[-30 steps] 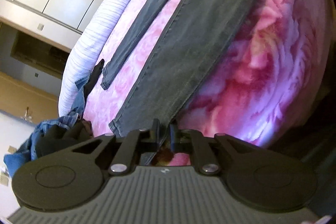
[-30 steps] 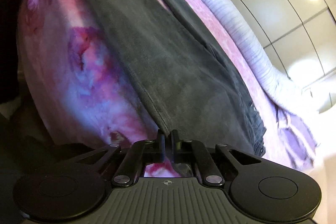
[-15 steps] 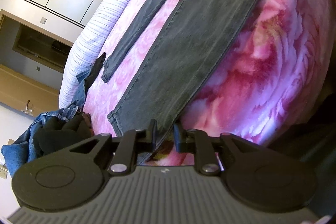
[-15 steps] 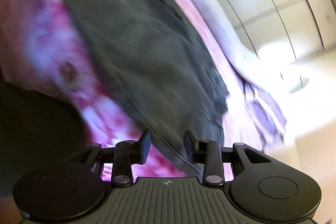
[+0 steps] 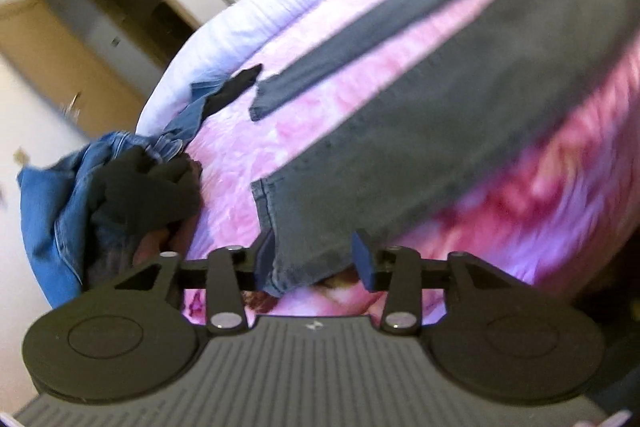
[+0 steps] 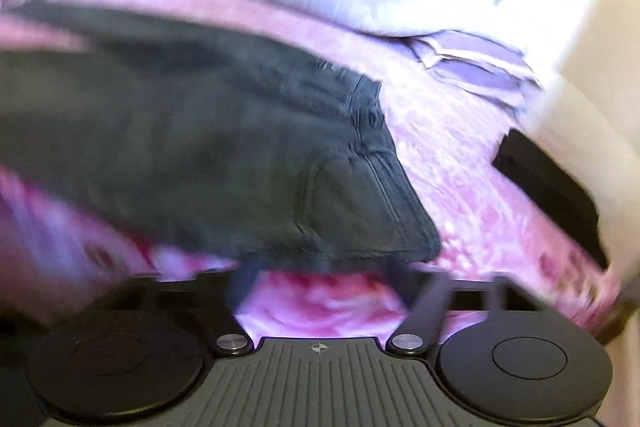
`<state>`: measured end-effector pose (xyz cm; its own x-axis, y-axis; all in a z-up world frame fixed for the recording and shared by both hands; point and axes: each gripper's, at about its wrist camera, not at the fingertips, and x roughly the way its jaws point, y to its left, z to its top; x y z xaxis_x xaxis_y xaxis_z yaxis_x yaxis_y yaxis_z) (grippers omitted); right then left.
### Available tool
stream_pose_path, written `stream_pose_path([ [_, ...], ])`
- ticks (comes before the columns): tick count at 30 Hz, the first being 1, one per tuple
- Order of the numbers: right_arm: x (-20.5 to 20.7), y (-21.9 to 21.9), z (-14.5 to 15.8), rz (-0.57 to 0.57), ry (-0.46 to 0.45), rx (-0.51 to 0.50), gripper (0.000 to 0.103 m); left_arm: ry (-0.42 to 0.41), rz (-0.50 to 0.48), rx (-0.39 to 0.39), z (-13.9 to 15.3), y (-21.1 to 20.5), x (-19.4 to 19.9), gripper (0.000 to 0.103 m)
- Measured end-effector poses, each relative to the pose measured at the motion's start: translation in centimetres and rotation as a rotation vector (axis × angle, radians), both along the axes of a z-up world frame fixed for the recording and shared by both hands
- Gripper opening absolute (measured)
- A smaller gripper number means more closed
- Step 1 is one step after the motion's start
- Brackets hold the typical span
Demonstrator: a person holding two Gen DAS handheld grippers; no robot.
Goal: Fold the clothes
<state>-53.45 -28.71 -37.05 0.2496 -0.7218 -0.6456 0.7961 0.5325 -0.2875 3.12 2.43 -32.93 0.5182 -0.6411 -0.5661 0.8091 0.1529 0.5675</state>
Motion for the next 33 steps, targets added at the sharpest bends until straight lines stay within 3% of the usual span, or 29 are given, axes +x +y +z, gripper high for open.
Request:
stream_pose_path([
  [4,1.9,0.0,0.9,0.001,-0.106,0.08,0.086,0.057,0.04,-0.07,1.3,0.0,-0.6,0.064],
  [10,2.9,1.1,1.7,0.006,-0.134,0.119,0.086,0.124,0.032,-0.09,2.4,-0.2,-2.4,0.073],
  [17,2.9,3.2,3.2,-0.025,-0.155,0.191,0.086,0.295,0.064,-0.111,3.8,0.5,-4.1,0.079],
  [22,2.3,5.7,4.2,-0.033,-0.154,0.215,0.086,0.3,0.047,-0.125,4.4,1.6,-5.4,0.081],
  [33,2.4,10.6,6.0,-0.019,-0.131,0.147,0.086,0.237,0.024,-0.192,6.1,5.1,-6.3,0.084],
])
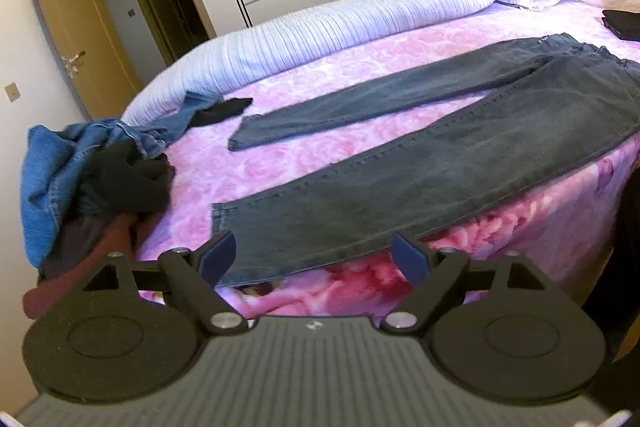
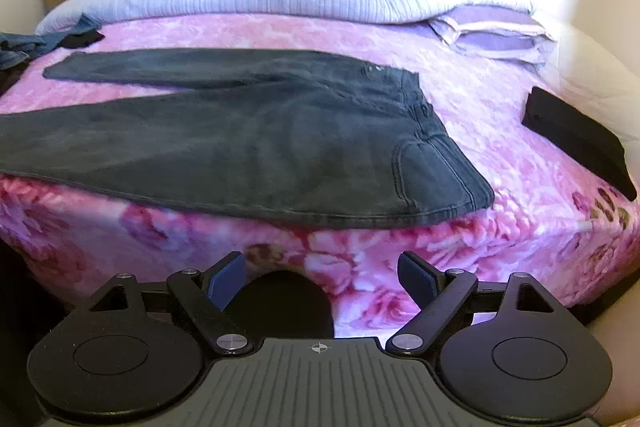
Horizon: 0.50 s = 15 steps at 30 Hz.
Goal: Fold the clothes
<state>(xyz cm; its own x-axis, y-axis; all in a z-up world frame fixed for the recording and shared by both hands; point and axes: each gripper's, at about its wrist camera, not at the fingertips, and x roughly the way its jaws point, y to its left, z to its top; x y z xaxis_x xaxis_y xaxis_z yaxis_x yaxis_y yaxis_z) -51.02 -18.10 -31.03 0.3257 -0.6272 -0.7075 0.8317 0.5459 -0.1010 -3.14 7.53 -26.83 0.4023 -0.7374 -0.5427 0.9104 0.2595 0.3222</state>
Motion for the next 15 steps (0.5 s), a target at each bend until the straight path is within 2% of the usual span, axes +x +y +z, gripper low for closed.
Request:
stream_pose_path([
  [6,1.0,1.7,0.5,0.016,-0.017,0.003,0.086,0.006,0.021,-0.008,0.2,1.8,0.7,0.084],
  [15,1.2,3.1,0.6,0.037,-0.013,0.016,0.086,0.021,0.04,0.042,-1.2,2.7,0.1,0.085],
])
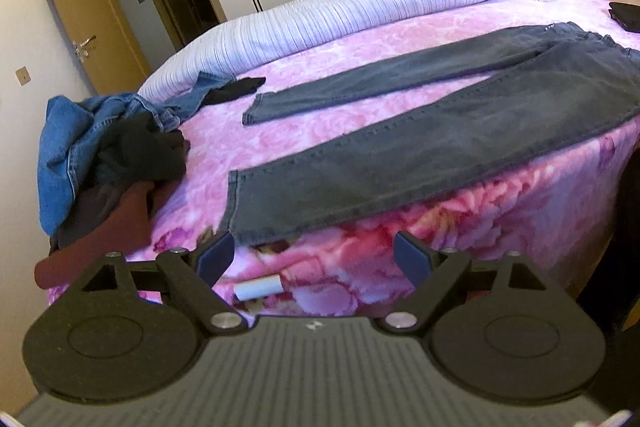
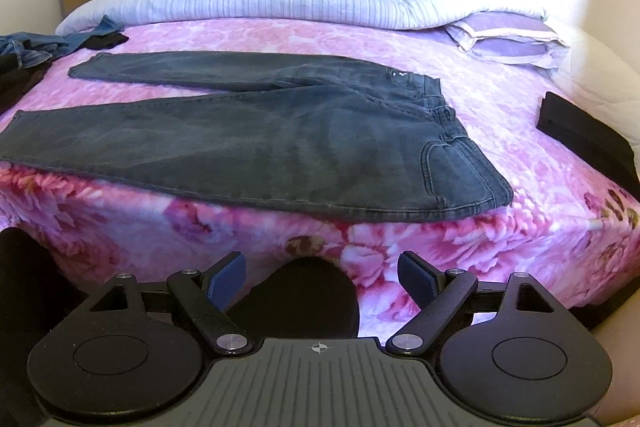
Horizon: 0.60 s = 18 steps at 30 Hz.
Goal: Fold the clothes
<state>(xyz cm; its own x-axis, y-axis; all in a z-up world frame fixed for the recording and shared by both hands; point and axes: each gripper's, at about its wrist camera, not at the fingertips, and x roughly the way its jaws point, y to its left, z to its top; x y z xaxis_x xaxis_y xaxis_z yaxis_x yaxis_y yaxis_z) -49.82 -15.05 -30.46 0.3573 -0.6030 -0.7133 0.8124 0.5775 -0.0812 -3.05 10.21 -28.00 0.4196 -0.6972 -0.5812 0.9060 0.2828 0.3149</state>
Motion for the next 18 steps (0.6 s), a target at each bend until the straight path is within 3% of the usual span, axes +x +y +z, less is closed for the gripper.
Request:
stream_pose_path([
  [10,0.2,-0.7,-0.4,0.006,0.001,0.031,0.086,0.121,0.047,0.043,-0.8,-0.5,0.0,0.085],
  [18,-0.1,-1.5,-0.2,-0.001,0.023,0.029,0.086,0.143,0.026,0.072,-1.3,-1.3,-1.2,0.085],
])
